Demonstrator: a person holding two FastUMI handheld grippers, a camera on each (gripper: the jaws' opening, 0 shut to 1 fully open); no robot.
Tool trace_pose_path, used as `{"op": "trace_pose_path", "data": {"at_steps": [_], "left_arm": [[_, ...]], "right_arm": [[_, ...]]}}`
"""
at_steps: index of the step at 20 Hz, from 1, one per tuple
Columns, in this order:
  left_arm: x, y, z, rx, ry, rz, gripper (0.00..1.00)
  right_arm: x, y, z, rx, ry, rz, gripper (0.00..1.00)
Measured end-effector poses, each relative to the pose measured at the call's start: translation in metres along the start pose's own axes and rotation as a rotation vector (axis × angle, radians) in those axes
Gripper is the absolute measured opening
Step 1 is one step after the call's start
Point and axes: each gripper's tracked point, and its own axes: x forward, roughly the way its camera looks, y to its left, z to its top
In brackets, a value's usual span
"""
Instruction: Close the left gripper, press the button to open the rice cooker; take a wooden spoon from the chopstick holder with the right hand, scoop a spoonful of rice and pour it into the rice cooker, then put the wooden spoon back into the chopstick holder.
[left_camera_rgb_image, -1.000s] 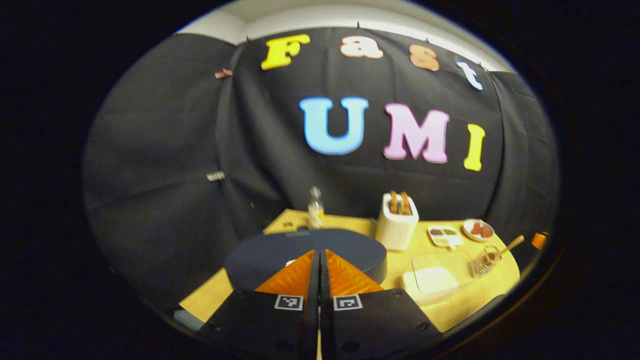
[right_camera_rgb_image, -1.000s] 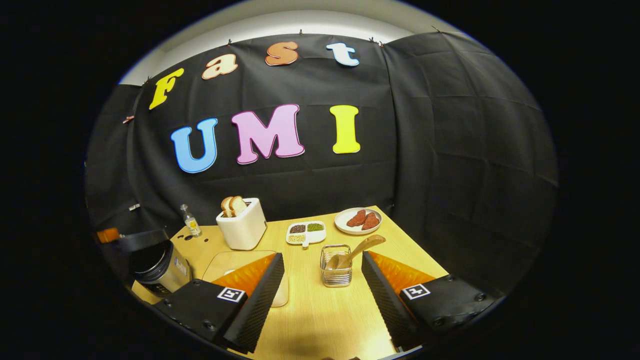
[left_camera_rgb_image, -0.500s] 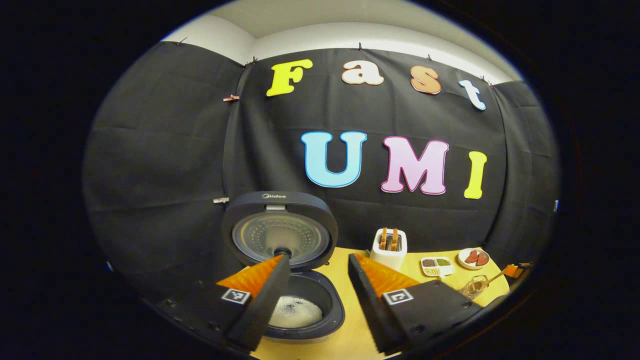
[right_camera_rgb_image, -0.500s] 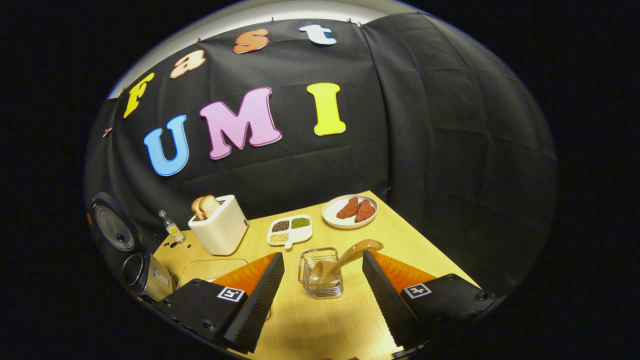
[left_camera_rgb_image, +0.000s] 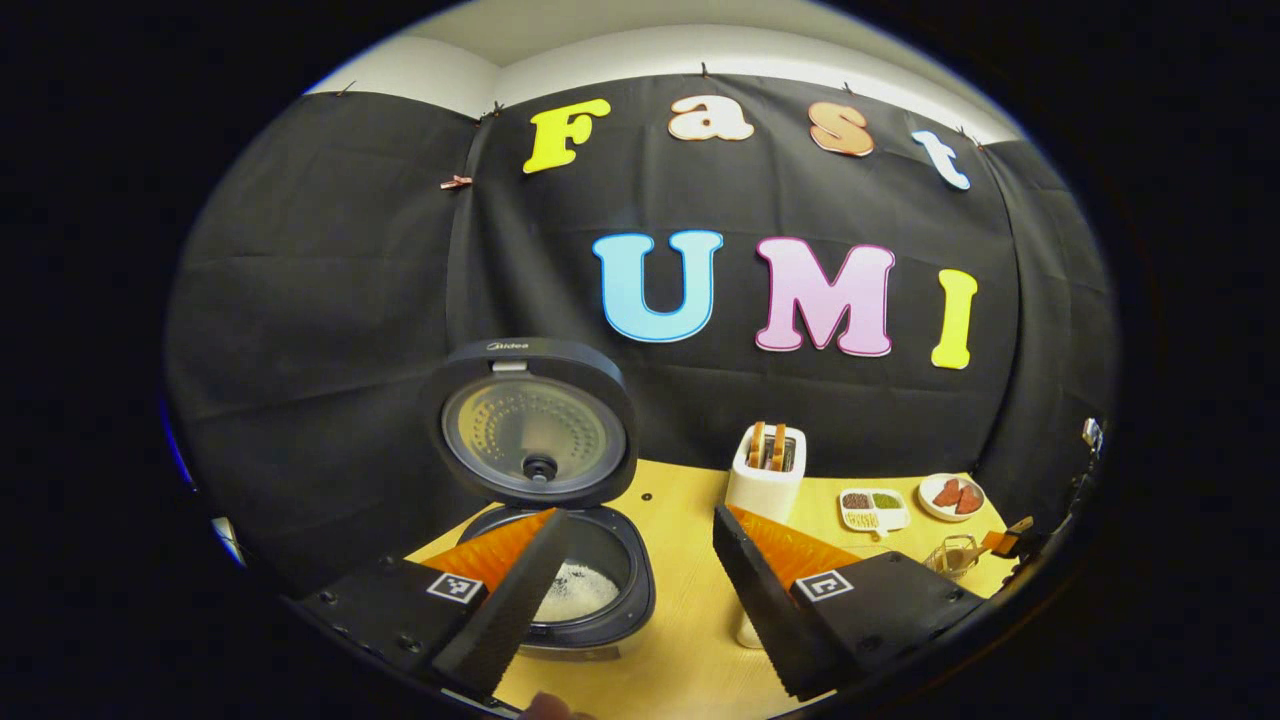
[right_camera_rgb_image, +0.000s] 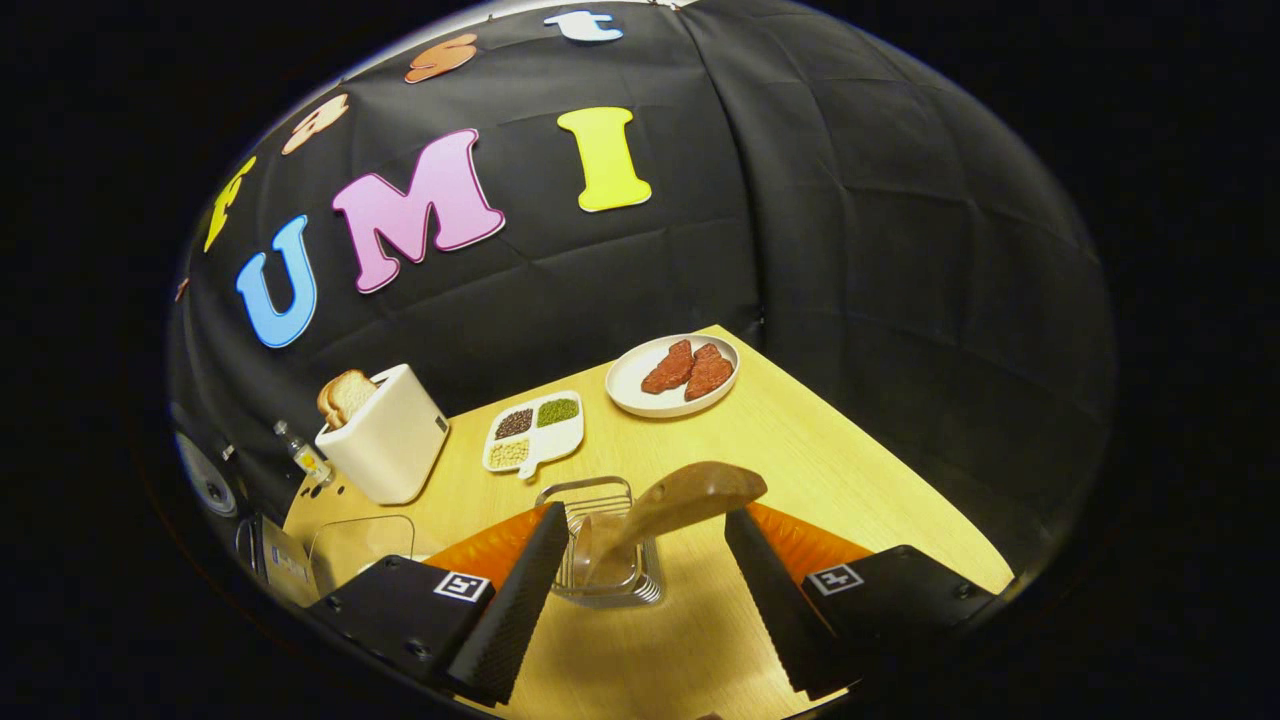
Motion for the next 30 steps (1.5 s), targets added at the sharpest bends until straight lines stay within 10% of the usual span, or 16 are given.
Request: {"op": "trace_pose_path", "data": {"at_steps": [6,9,13,15,30], "left_arm": [[-0.010,-0.019,-0.028,0.024,0.069,0.018,0.98],[-0.014,-0.032,-0.041,0.029,0.090,0.012,0.98],[-0.021,-0.046,-0.049,0.076,0.103,0.013,0.96],[-0.025,-0.059,-0.044,0.095,0.084,-0.019,0.96],[-0.028,-0.018,-0.038,0.072,0.042,-0.066,0.97]], "right_arm": [[0.032,0.006,-0.003,0.059,0.004,0.030,0.88],[0.034,0.009,0.003,0.080,-0.007,0.039,0.35],[0.039,0.012,-0.003,0.155,0.058,0.051,0.44],[0.033,0.014,0.001,0.182,0.068,0.040,0.25],[-0.031,0.092,0.077,0.190,-0.039,0.146,0.19]]}}
